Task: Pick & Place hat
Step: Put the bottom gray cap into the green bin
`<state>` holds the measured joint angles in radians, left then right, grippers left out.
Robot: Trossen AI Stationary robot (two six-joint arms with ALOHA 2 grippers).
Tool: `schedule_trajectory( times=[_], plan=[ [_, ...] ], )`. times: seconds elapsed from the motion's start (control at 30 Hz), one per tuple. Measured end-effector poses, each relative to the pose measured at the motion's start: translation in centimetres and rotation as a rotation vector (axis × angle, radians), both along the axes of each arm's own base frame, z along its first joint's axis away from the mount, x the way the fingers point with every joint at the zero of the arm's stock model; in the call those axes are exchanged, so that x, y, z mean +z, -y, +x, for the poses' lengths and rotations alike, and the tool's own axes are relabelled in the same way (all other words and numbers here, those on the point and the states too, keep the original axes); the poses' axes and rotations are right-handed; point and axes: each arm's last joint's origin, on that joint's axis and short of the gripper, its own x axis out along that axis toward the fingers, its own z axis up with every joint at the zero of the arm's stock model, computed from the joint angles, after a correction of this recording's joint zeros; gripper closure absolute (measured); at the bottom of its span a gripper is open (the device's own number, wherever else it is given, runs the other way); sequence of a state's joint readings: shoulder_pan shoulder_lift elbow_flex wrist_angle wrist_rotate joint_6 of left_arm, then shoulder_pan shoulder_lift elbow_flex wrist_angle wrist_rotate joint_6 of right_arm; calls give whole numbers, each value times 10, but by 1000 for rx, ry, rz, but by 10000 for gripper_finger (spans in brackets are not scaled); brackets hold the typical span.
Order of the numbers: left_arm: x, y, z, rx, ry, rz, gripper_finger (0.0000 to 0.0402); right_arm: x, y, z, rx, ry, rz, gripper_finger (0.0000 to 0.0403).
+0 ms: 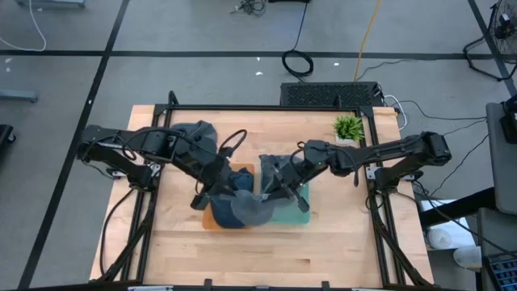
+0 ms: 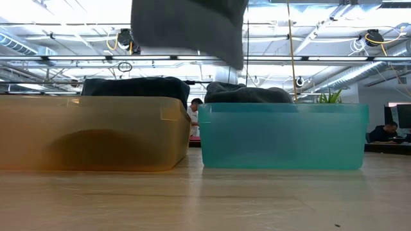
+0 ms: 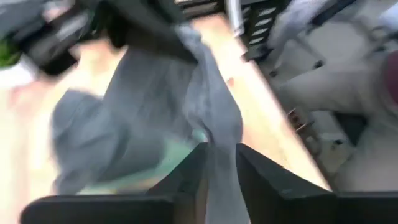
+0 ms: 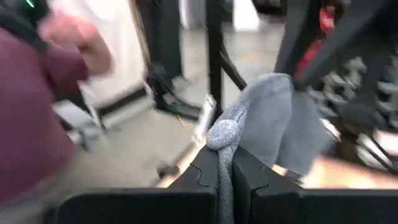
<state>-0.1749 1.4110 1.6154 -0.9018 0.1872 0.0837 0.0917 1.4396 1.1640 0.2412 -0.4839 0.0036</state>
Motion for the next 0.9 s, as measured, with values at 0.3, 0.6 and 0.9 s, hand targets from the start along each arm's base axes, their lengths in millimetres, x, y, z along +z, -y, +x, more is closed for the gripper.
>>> schedule_trajectory(
  times=[0.3, 0.6, 0.9],
  plan=[
    [12, -13, -36, 171, -50, 47, 268, 18, -5, -39, -270, -62, -182, 402],
    [20, -22, -71, 273, -96, 66, 261, 34, -21, -74, -430, -68, -296, 403],
    [30, -30, -103, 414, -70, 64, 261, 52, -37, -87, -556, -144, -446, 403]
  ],
)
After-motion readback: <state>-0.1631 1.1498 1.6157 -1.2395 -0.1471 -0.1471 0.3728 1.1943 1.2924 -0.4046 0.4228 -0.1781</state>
